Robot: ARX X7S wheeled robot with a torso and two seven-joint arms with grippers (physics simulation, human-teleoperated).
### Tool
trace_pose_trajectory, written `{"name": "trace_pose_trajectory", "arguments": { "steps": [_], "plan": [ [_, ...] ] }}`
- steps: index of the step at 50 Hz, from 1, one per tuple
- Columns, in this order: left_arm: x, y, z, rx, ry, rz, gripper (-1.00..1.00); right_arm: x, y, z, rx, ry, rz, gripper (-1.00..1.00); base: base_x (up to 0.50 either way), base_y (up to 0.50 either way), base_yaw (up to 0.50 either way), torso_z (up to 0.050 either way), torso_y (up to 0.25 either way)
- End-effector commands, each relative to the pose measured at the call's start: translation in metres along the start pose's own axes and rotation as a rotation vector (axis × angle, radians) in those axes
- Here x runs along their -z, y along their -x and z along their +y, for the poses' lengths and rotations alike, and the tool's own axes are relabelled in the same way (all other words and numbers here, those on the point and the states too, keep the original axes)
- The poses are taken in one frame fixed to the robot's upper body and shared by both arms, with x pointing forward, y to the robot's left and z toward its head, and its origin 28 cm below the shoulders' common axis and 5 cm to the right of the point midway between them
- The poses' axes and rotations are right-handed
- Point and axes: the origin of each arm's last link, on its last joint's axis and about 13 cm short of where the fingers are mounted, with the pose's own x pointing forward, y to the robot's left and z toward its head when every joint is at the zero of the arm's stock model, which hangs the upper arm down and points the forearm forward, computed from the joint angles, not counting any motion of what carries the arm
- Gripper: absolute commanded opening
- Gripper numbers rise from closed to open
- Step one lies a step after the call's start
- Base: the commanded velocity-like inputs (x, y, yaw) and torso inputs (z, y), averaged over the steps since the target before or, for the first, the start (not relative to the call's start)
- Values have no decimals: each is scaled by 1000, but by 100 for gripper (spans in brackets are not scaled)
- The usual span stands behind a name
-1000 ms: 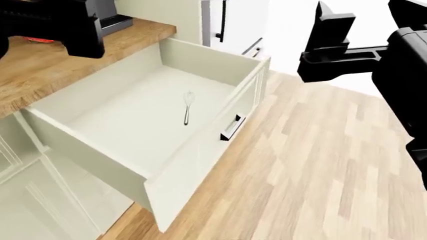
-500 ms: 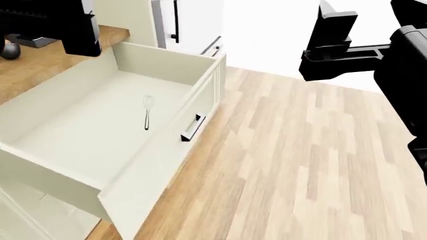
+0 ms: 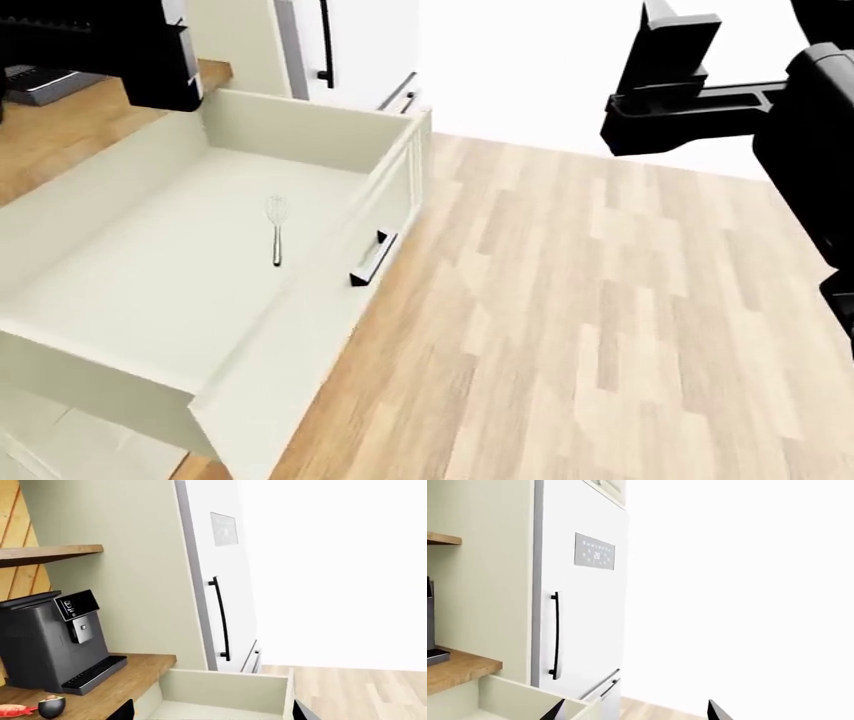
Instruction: Close the right drawer.
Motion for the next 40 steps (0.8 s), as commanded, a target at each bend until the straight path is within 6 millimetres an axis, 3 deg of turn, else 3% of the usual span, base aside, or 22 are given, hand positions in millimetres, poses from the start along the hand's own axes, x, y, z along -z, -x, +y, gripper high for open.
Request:
{"name": "trace_pose_trajectory", "arguments": {
  "steps": [1,28,40],
  "plan": [
    [0,0,0,-3,-1,-1,100,-1,0,1,-10,23,-11,100,476,154,0,0,0],
    [0,0,0,-3,-2,-2,100,0,2,1,-34,-8,-18,100,476,154,0,0,0],
    [0,0,0,-2,-3,-2,100,-1,2,1,-36,-12,-30,100,538,-77,0,0,0]
  ]
}}
